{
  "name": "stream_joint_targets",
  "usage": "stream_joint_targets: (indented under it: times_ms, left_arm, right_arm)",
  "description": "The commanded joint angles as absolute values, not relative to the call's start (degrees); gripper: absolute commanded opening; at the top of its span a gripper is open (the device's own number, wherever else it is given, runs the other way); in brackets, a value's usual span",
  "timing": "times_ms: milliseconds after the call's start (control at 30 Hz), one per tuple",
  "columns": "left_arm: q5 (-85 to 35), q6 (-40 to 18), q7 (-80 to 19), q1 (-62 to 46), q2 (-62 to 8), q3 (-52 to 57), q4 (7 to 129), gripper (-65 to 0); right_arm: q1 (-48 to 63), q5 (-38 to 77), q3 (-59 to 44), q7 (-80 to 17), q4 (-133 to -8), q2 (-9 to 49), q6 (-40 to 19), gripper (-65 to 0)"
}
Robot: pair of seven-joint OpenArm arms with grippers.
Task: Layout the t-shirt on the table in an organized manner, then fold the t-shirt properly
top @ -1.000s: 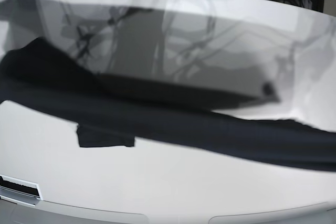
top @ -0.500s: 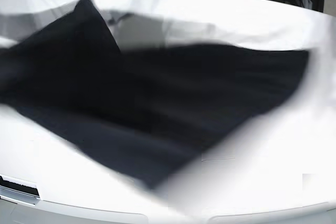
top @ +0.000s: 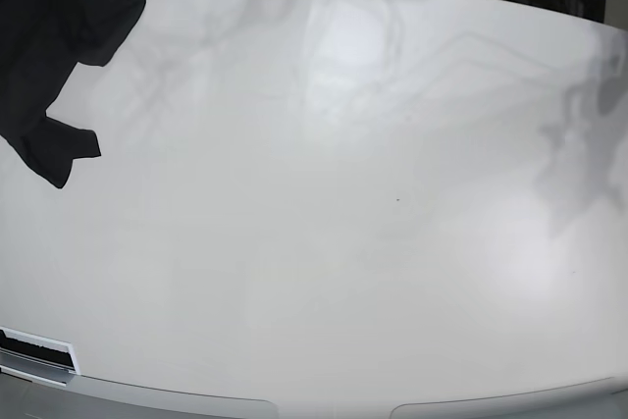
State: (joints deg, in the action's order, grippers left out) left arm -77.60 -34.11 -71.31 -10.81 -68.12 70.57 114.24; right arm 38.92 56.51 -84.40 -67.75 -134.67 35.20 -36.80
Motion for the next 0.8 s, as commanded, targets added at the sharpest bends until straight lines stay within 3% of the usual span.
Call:
stream_joint_targets:
  times_ms: [0,167,233,533,767]
  left_arm:
    - [-77.6,-33.9,-70.3,-10.9,-69.3,71.3,114.3,-65.0]
    - [-77.7,-33.9,-70.0,-11.9,-67.5,71.3,114.3,-65.0]
    - [-77.6,-33.9,-70.0,-11.9,-67.3,71.3,114.3,-65.0]
    - [-77.6,-33.8,-69.9,-11.9,-66.6,71.3,114.3,-65.0]
    - [-77.6,-33.9,-70.1,-11.9,-62.3,70.4,114.2,-65.0]
  right_arm:
    - [39.2,57.2,-85.0,-66.4,-135.0,36.4,-37.2,-65.0]
    - [39.2,60.6,-85.0,-66.4,-135.0,36.4,-37.6,-65.0]
    - [39.2,65.0,-85.0,-66.5,-135.0,36.4,-40.0,-65.0]
    - [39.2,83.0,-85.0,-68.5,-135.0,36.4,-40.0,-65.0]
    - [39.2,85.0,-73.6,-72.1,-135.0,36.4,-40.0,-65.0]
